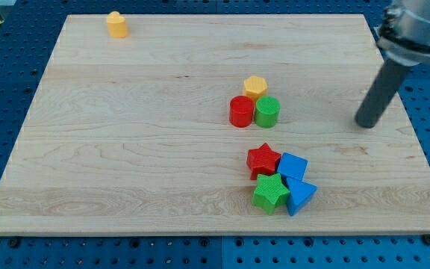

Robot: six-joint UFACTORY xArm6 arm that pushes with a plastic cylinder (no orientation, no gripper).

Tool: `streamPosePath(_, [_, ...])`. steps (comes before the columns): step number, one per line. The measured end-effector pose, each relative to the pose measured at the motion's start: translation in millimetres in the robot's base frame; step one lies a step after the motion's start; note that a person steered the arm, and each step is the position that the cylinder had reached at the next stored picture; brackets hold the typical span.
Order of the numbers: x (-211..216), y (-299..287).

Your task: Move yellow hexagon towards the yellow heart

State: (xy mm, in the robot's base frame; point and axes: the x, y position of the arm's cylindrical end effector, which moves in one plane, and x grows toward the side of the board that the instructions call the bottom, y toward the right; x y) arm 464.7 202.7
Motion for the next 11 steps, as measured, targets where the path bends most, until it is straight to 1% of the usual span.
streamPosePath(1, [-16,-85])
streamPosePath(2, [-41,-161])
streamPosePath(3, [-55,-176])
streamPosePath(4, [-52,-122])
streamPosePath(5, [-52,-81])
streamPosePath(6, [-73,-119])
streamPosePath(7, [-86,-200])
streamPosePath(8, [-87,-203])
streamPosePath(9, [-99,-198])
streamPosePath(10, [-124,-226])
streamPosePath(11, [-124,-213])
